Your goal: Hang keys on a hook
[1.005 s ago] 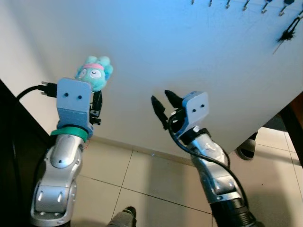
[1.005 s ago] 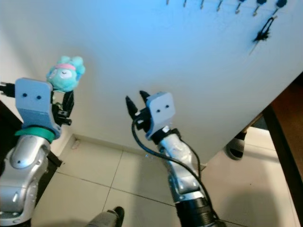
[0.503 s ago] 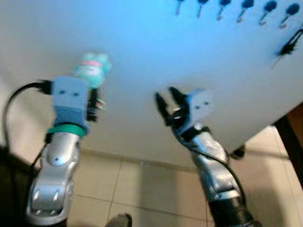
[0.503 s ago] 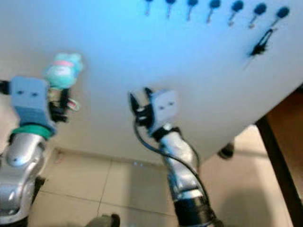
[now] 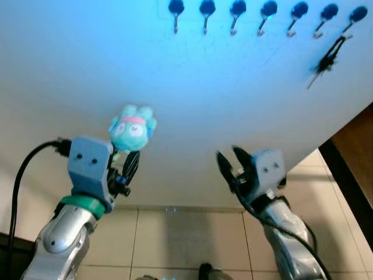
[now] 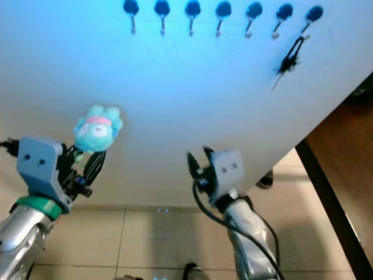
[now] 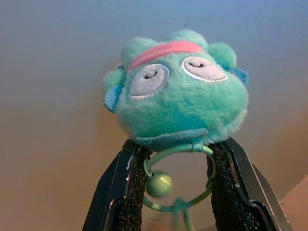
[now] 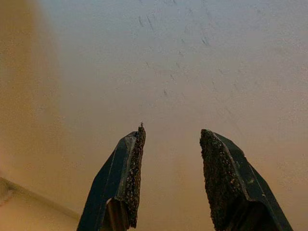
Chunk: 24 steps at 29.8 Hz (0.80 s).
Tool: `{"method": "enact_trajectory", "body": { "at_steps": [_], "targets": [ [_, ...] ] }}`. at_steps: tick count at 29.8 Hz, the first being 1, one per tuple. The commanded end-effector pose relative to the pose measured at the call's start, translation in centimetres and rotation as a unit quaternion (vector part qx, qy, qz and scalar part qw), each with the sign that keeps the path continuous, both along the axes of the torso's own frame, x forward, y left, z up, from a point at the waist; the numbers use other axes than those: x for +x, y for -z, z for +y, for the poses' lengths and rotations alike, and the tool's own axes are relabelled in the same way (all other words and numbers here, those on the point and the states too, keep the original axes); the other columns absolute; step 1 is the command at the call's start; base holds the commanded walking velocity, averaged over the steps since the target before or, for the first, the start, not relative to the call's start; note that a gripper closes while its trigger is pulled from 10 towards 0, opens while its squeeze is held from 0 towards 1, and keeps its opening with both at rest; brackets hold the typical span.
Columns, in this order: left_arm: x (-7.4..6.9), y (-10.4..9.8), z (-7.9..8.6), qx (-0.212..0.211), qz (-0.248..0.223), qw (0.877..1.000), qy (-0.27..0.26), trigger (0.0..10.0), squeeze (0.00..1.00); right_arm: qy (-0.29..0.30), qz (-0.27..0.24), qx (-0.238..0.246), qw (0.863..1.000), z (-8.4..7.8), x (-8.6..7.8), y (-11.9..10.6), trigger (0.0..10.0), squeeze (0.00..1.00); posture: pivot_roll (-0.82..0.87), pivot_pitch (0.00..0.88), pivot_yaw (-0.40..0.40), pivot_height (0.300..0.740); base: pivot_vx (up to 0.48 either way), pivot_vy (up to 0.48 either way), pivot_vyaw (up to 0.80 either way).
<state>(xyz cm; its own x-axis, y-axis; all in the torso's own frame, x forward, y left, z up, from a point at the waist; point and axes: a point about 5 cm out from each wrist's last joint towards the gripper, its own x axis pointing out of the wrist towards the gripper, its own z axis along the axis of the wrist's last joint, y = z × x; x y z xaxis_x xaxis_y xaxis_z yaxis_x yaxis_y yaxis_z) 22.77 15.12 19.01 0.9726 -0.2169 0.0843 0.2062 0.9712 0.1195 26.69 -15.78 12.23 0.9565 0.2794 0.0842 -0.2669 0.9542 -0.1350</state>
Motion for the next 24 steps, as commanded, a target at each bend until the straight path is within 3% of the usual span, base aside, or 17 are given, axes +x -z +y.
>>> {"method": "enact_trajectory", "body": {
  "at_steps": [1, 5, 9, 10, 12, 20, 22, 24],
  "targets": [
    [0.0, -0.4, -0.6, -0.002, -0.015, 1.000, 0.010, 10.0, 0.00, 0.031, 0.000, -0.004, 0.999, -0.7, 0.2, 0.3, 10.0, 0.00, 0.10, 0.099, 0.066, 0.740, 0.000, 0.000, 0.00],
    [0.6, -1.2, -1.5, -0.014, -0.031, 0.999, 0.030, 10.0, 0.00, 0.050, -0.019, 0.004, 0.999, -0.8, 1.7, -0.7, 10.0, 0.00, 0.10, 0.099, 0.070, 0.740, 0.000, 0.000, 0.00],
    [1.2, -2.4, -1.8, -0.063, -0.043, 0.996, 0.035, 10.0, 0.00, 0.038, -0.047, 0.007, 0.998, 0.1, 2.9, -2.2, 10.0, 0.00, 0.10, 0.097, 0.072, 0.740, 0.000, 0.000, 0.00],
    [1.5, -3.3, -1.7, -0.100, -0.052, 0.993, 0.031, 10.0, 0.00, 0.014, -0.066, -0.001, 0.998, 1.0, 3.2, -3.0, 10.0, 0.00, 0.11, 0.098, 0.070, 0.740, 0.000, 0.000, 0.00],
    [1.8, -4.3, -1.7, -0.134, -0.066, 0.988, 0.031, 10.0, 0.00, -0.037, -0.078, -0.004, 0.996, 2.3, 3.0, -3.6, 10.0, 0.00, 0.11, 0.099, 0.066, 0.740, 0.000, 0.000, 0.00],
    [2.1, -7.5, -1.9, -0.198, -0.117, 0.972, 0.058, 10.0, 0.00, -0.189, -0.098, -0.010, 0.977, 5.6, 1.1, -4.9, 10.0, 0.00, 0.12, 0.100, 0.063, 0.740, 0.000, 0.000, 0.00],
    [2.2, -8.4, -2.1, -0.215, -0.133, 0.965, 0.067, 10.0, 0.00, -0.206, -0.101, -0.008, 0.973, 5.9, 1.0, -5.2, 10.0, 0.00, 0.11, 0.098, 0.062, 0.740, 0.000, 0.000, 0.00],
    [2.6, -10.7, -2.5, -0.242, -0.173, 0.951, 0.085, 10.0, 0.00, -0.223, -0.109, -0.004, 0.969, 6.6, 1.1, -5.8, 10.0, 0.00, 0.11, 0.096, 0.059, 0.740, 0.000, 0.000, 0.00]
  ]
}}
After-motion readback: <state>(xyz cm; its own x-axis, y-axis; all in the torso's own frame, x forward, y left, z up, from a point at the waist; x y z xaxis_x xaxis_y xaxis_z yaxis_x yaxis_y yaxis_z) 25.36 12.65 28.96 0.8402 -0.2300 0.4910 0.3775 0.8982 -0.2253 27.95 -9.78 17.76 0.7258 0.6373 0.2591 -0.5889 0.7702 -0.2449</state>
